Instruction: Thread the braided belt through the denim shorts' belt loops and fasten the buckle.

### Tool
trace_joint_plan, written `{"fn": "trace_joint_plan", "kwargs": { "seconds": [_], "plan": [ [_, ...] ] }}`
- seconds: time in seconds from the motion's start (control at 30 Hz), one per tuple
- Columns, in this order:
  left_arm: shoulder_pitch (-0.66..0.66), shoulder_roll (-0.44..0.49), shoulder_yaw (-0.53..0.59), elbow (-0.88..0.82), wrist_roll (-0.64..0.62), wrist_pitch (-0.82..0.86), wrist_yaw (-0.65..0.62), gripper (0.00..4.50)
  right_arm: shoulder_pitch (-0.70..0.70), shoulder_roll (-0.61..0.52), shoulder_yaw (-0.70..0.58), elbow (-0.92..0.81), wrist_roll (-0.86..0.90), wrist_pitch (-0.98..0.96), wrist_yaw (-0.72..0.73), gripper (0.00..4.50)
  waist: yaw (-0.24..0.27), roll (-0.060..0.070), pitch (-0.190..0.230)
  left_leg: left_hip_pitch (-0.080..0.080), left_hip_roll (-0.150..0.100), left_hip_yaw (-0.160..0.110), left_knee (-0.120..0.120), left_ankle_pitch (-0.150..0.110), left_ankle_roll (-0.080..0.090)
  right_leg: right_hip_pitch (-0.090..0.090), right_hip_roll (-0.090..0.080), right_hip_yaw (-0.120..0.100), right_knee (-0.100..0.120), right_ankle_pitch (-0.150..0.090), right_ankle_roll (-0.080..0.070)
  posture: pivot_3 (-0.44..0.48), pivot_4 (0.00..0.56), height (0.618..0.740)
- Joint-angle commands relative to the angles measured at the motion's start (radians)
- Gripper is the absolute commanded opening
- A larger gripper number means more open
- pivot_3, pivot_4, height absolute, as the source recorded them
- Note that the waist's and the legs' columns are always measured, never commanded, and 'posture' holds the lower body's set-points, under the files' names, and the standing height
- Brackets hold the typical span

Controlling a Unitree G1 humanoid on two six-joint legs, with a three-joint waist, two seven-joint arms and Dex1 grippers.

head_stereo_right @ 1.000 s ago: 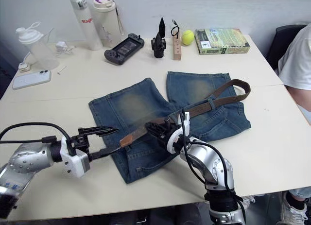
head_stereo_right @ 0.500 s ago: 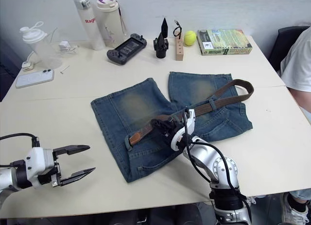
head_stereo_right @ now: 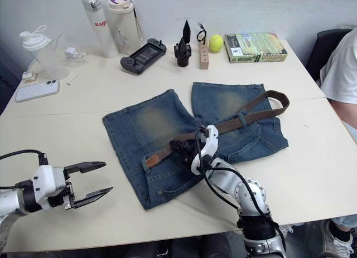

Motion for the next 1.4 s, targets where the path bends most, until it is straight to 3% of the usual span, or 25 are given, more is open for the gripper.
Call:
{"fn": "trace_joint_plan", "kwargs": {
  "seconds": [0.03, 0.3, 0.53, 0.7, 0.87, 1.07, 1.23, 1.4],
  "plan": [
    [-0.011, -0.009, 0.017, -0.022, 0.014, -0.008, -0.013, 3.66, -0.015, 0.024, 0.018, -0.023, -0.048, 0.016, 0.037, 0.0, -0.001, 0.0, 0.0, 0.0, 0.0, 0.0, 0.0, 0.0, 0.0, 0.0, 0.0, 0.0, 0.0, 0.0, 0.0, 0.0, 0.15, 0.74],
    [-0.029, -0.025, 0.009, 0.006, 0.062, -0.047, -0.052, 3.66, -0.059, 0.072, 0.064, 0.004, -0.118, 0.106, 0.097, 0.0, -0.003, 0.0, 0.0, 0.0, 0.001, 0.0, 0.0, 0.0, 0.0, 0.0, 0.001, 0.0, 0.0, 0.0, 0.0, 0.0, 0.15, 0.74],
    [-0.055, -0.027, 0.011, 0.034, 0.081, -0.065, -0.075, 3.66, -0.126, 0.07, 0.12, -0.002, -0.225, 0.132, 0.271, 0.0, -0.002, 0.0, 0.0, 0.0, 0.0, 0.0, 0.0, 0.0, 0.0, 0.0, 0.0, 0.0, 0.0, 0.0, 0.0, 0.0, 0.15, 0.74],
    [-0.079, -0.029, -0.041, 0.13, 0.26, -0.382, -0.124, 3.66, -0.09, 0.147, 0.081, 0.126, -0.157, 0.24, 0.229, 0.0, -0.004, 0.0, 0.0, 0.0, 0.001, 0.001, -0.001, 0.0, -0.001, -0.001, 0.0, 0.0, 0.0, 0.0, 0.0, 0.0, 0.15, 0.74],
    [-0.178, -0.061, -0.097, 0.261, 0.384, -0.685, -0.083, 3.66, -0.093, 0.242, -0.065, 0.297, -0.064, 0.302, 0.146, 0.0, -0.004, -0.004, -0.006, 0.001, 0.001, 0.001, -0.001, 0.0, -0.001, 0.0, 0.001, -0.001, 0.001, 0.0, -0.001, 0.0, 0.15, 0.74],
    [-0.229, -0.066, -0.126, 0.378, 0.494, -0.937, -0.004, 3.66, -0.109, 0.302, -0.167, 0.404, 0.01, 0.353, 0.059, 0.0, -0.017, -0.002, -0.011, 0.002, 0.003, 0.001, -0.002, -0.001, -0.002, 0.0, 0.001, -0.001, 0.0, 0.0, -0.002, 0.0, 0.15, 0.74],
    [-0.218, -0.018, -0.144, 0.48, 0.533, -1.076, 0.039, 3.66, -0.119, 0.327, -0.206, 0.473, 0.047, 0.375, 0.011, 0.0, -0.026, 0.001, -0.017, 0.003, 0.003, 0.0, -0.005, -0.001, -0.002, 0.0, 0.001, -0.003, 0.001, 0.0, -0.002, 0.0, 0.15, 0.74],
    [-0.236, -0.035, -0.126, 0.563, 0.614, -1.107, 0.147, 3.66, -0.115, 0.334, -0.187, 0.49, 0.035, 0.386, 0.008, 0.0, -0.026, 0.002, -0.025, 0.004, 0.002, 0.0, -0.005, -0.002, 0.0, 0.001, 0.0, -0.003, 0.0, 0.0, -0.002, 0.0, 0.15, 0.74]
  ]
}}
